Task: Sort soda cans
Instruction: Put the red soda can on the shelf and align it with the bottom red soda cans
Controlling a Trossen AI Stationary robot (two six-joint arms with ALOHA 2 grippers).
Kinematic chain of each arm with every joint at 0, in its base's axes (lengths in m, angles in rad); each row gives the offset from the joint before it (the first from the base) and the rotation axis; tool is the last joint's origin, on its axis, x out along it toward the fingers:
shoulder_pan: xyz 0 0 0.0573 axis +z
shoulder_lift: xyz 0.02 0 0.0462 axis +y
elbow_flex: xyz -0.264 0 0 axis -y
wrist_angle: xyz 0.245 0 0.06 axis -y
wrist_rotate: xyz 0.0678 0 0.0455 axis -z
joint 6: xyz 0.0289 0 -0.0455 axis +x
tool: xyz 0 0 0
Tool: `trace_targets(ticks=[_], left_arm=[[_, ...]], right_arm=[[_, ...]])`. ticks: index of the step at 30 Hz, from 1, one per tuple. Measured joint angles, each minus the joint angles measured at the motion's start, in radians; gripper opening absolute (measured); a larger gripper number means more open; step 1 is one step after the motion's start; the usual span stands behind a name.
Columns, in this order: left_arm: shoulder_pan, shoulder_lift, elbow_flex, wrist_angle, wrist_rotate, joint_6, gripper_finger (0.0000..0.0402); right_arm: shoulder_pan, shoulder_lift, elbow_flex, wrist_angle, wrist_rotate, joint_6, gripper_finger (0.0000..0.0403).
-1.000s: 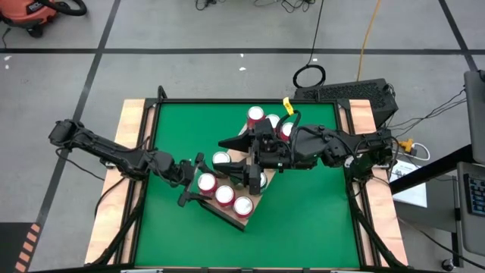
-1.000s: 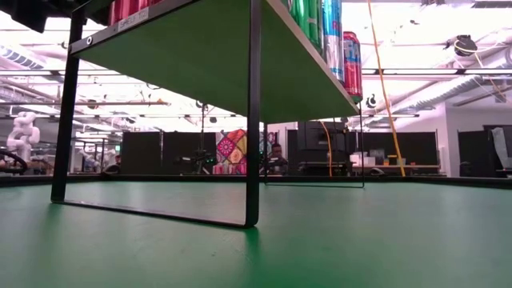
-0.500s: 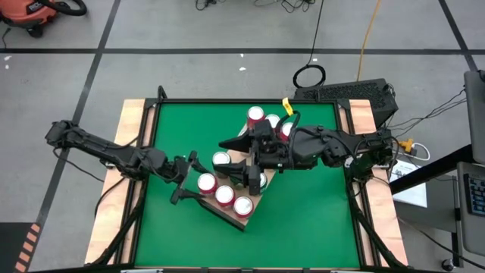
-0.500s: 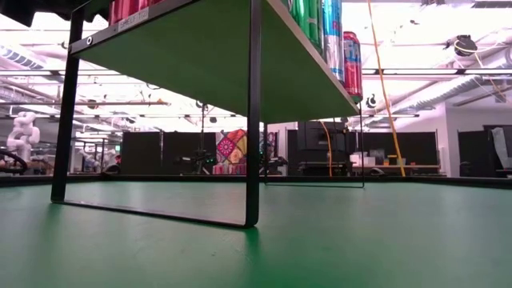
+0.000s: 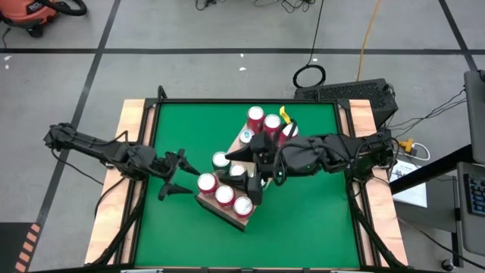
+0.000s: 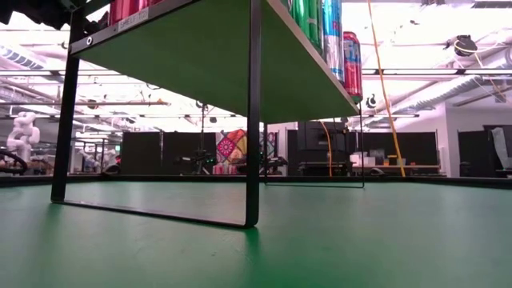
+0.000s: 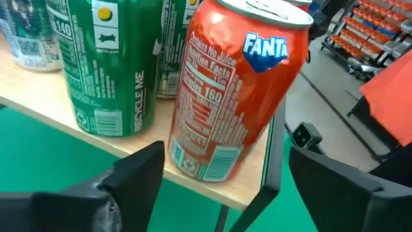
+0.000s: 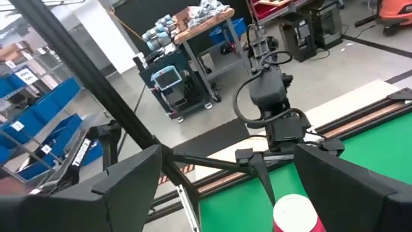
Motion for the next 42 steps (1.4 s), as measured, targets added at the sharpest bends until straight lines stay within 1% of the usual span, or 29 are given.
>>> trace_targets(ticks=[3,7,12,15,17,20,24,28,31,42], left_arm=[[0.0,-0.009,0.0,-0.018,-0.014,0.026,0.0301],[0.0,-0.01,0.0,-0.017,-0.024,0.033,0.0251],[0.0,-0.01,0.0,-0.012,-0.094,0.033,0.0183],[0.0,0.001,0.0,-0.003,-0.109,0.069,0.0145],[0.0,0.007,0.0,-0.006,-0.094,0.088,0.012],[0.0,0.019,0.0,-0.003,-0.041,0.102,0.0087],[0.0,0.029,0.0,0.013,0.007,0.104,0.0052],[0.0,0.042,0.0,0.063,0.011,0.123,0.0027],[0.0,0.056,0.0,0.067,0.011,0.148,0.0017],[0.0,0.097,0.0,0.078,0.011,0.156,0.0013]], right_arm=[[0.002,-0.002,0.0,-0.004,0.001,-0.014,0.0335],[0.002,-0.017,0.0,-0.059,0.001,-0.018,0.0314],[0.003,-0.033,0.0,-0.098,0.001,-0.024,0.0283],[0.002,-0.04,0.0,-0.095,0.002,-0.038,0.0268],[-0.001,-0.044,0.0,-0.096,0.002,-0.041,0.026],[-0.002,-0.045,0.0,-0.105,0.002,-0.039,0.0254],[-0.002,-0.045,0.0,-0.11,0.002,-0.04,0.0252],[-0.002,-0.045,0.0,-0.11,0.002,-0.04,0.0251],[-0.002,-0.045,0.0,-0.11,0.002,-0.04,0.0251],[-0.002,-0.045,0.0,-0.109,0.002,-0.037,0.0251]])
